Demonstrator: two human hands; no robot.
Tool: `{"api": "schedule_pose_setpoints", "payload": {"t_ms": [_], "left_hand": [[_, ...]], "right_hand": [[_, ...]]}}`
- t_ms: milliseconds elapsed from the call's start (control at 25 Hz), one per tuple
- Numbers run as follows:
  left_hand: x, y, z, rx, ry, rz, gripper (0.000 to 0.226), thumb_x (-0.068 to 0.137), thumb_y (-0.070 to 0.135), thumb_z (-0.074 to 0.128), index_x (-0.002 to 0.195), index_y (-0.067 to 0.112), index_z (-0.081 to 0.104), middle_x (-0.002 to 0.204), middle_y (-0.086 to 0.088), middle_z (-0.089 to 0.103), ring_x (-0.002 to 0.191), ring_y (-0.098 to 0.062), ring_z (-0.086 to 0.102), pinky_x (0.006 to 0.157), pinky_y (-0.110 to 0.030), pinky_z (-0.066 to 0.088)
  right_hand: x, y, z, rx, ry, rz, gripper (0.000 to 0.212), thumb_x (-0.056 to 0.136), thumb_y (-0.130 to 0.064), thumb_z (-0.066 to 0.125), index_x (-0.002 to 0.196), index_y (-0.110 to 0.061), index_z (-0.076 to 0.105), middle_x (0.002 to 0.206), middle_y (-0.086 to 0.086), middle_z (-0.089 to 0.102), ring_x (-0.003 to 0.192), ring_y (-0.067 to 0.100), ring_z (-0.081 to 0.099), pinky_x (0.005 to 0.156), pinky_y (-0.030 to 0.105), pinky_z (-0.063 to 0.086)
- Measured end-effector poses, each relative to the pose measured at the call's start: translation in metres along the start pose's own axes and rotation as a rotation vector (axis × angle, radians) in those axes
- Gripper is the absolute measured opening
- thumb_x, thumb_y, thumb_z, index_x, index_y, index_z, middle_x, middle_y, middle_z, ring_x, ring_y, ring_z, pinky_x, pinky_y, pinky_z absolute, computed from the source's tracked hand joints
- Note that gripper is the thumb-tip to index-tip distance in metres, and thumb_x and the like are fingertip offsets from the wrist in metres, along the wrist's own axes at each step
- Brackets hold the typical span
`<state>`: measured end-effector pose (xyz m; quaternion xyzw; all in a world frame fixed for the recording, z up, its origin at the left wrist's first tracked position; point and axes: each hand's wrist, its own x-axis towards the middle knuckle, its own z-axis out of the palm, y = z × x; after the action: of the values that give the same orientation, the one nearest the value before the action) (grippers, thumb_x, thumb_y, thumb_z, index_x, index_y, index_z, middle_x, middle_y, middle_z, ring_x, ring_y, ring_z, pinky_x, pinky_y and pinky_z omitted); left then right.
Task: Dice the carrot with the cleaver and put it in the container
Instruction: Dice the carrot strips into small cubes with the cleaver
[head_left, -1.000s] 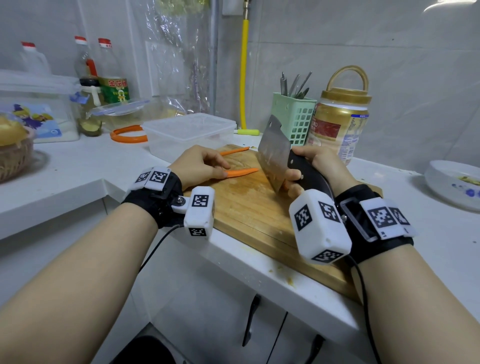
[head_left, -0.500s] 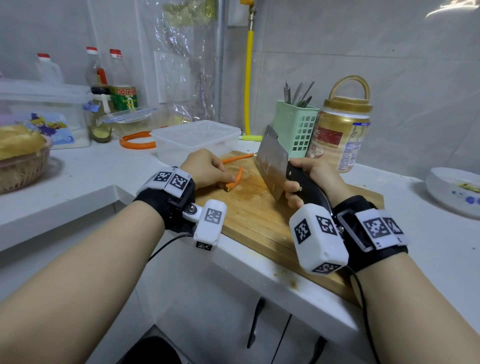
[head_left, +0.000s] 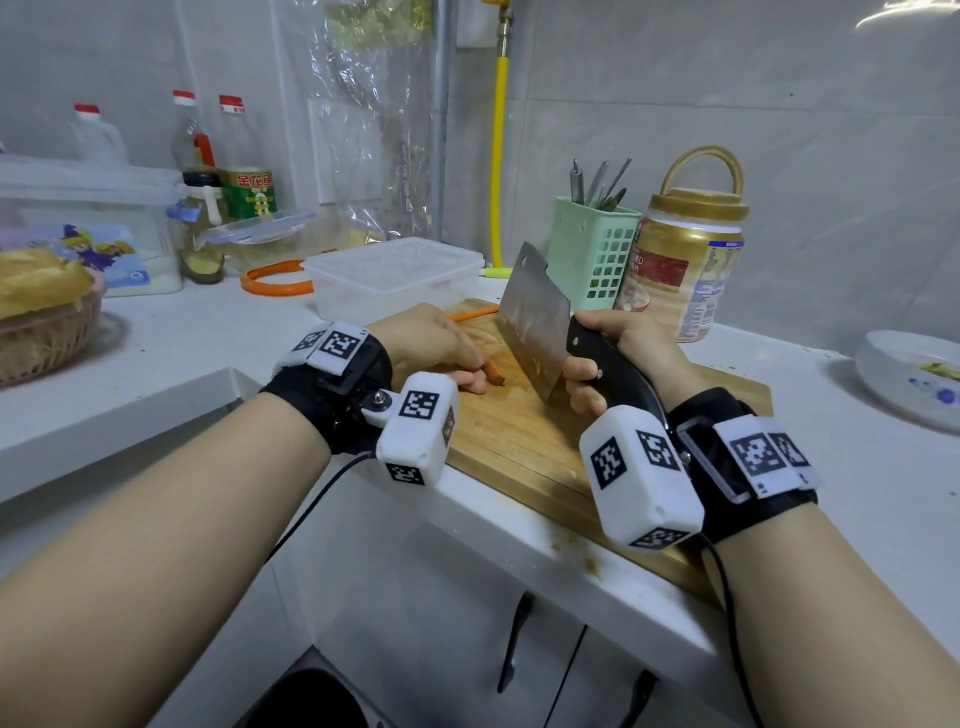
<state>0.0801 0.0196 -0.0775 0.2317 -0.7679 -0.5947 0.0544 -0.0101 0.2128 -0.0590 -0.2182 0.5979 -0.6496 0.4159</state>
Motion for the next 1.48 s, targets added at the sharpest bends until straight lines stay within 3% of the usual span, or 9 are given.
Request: {"api": "schedule_pose_setpoints", "payload": {"t_ms": [200, 400, 560, 720, 920, 1040, 1200, 1480], "left_hand": [[0.012, -0.007, 0.004, 0.143, 0.183, 0.080, 0.008, 0.084, -0.003, 0.069, 0.076, -0.004, 0.067, 0.092, -0.018, 0.074, 0.066, -0.022, 0.064, 0.068, -0.026, 0.054], [0.008, -0.008, 0.012, 0.229, 0.236, 0.193, 0.011, 0.081, -0.001, 0.074, 0.076, 0.006, 0.067, 0.063, -0.004, 0.069, 0.054, -0.009, 0.063, 0.055, -0.015, 0.052], [0.011, -0.011, 0.012, 0.304, 0.244, 0.288, 0.016, 0.081, -0.003, 0.073, 0.079, 0.011, 0.065, 0.055, 0.000, 0.064, 0.050, -0.006, 0.062, 0.054, -0.015, 0.050], [0.011, -0.013, 0.010, 0.342, 0.239, 0.334, 0.012, 0.081, 0.001, 0.075, 0.079, 0.010, 0.068, 0.061, -0.002, 0.067, 0.050, -0.005, 0.062, 0.057, -0.014, 0.052], [0.012, -0.016, 0.008, 0.375, 0.237, 0.371, 0.012, 0.082, 0.002, 0.074, 0.077, 0.012, 0.069, 0.054, 0.008, 0.067, 0.050, -0.003, 0.061, 0.057, -0.012, 0.050], [0.014, -0.017, 0.008, 0.406, 0.239, 0.391, 0.014, 0.082, 0.004, 0.075, 0.075, 0.015, 0.070, 0.067, -0.005, 0.072, 0.057, -0.010, 0.064, 0.063, -0.017, 0.053], [0.016, -0.020, 0.006, 0.449, 0.244, 0.412, 0.011, 0.080, 0.009, 0.077, 0.073, 0.016, 0.074, 0.070, -0.007, 0.073, 0.062, -0.013, 0.065, 0.072, -0.023, 0.055], [0.014, -0.020, 0.006, 0.488, 0.239, 0.418, 0.006, 0.080, 0.016, 0.077, 0.074, 0.019, 0.078, 0.070, -0.006, 0.074, 0.057, -0.005, 0.061, 0.076, -0.023, 0.052]], "right_hand": [[0.000, 0.000, 0.002, 0.018, -0.031, 0.006, 0.025, 0.099, -0.032, 0.036, 0.084, -0.012, 0.041, 0.043, 0.005, 0.036, 0.027, 0.020, 0.035, 0.040, 0.017, 0.025], [0.001, 0.002, 0.005, 0.046, -0.098, -0.006, 0.036, 0.099, -0.034, 0.035, 0.073, -0.012, 0.048, 0.044, 0.003, 0.036, 0.029, 0.020, 0.034, 0.043, 0.022, 0.023], [0.003, 0.003, 0.008, 0.041, -0.102, 0.001, 0.055, 0.099, -0.034, 0.036, 0.055, -0.011, 0.060, 0.045, 0.004, 0.035, 0.029, 0.019, 0.033, 0.042, 0.021, 0.023], [0.001, 0.001, 0.011, 0.038, -0.105, 0.013, 0.040, 0.099, -0.033, 0.036, 0.070, -0.011, 0.051, 0.045, 0.004, 0.036, 0.029, 0.019, 0.033, 0.042, 0.019, 0.024], [0.001, 0.001, 0.012, 0.020, -0.129, 0.022, 0.037, 0.098, -0.034, 0.035, 0.072, -0.012, 0.049, 0.044, 0.004, 0.035, 0.028, 0.019, 0.034, 0.043, 0.023, 0.022], [0.000, 0.001, 0.012, 0.011, -0.128, 0.029, 0.035, 0.098, -0.035, 0.035, 0.074, -0.013, 0.046, 0.044, 0.004, 0.035, 0.028, 0.019, 0.034, 0.044, 0.024, 0.021], [-0.001, -0.001, 0.013, 0.005, -0.120, 0.042, 0.033, 0.099, -0.034, 0.034, 0.076, -0.013, 0.043, 0.043, 0.004, 0.036, 0.028, 0.020, 0.034, 0.043, 0.021, 0.024], [-0.004, -0.012, 0.020, 0.027, -0.075, 0.069, 0.030, 0.100, -0.027, 0.036, 0.077, -0.010, 0.046, 0.042, 0.003, 0.040, 0.026, 0.016, 0.034, 0.038, 0.010, 0.029]]}}
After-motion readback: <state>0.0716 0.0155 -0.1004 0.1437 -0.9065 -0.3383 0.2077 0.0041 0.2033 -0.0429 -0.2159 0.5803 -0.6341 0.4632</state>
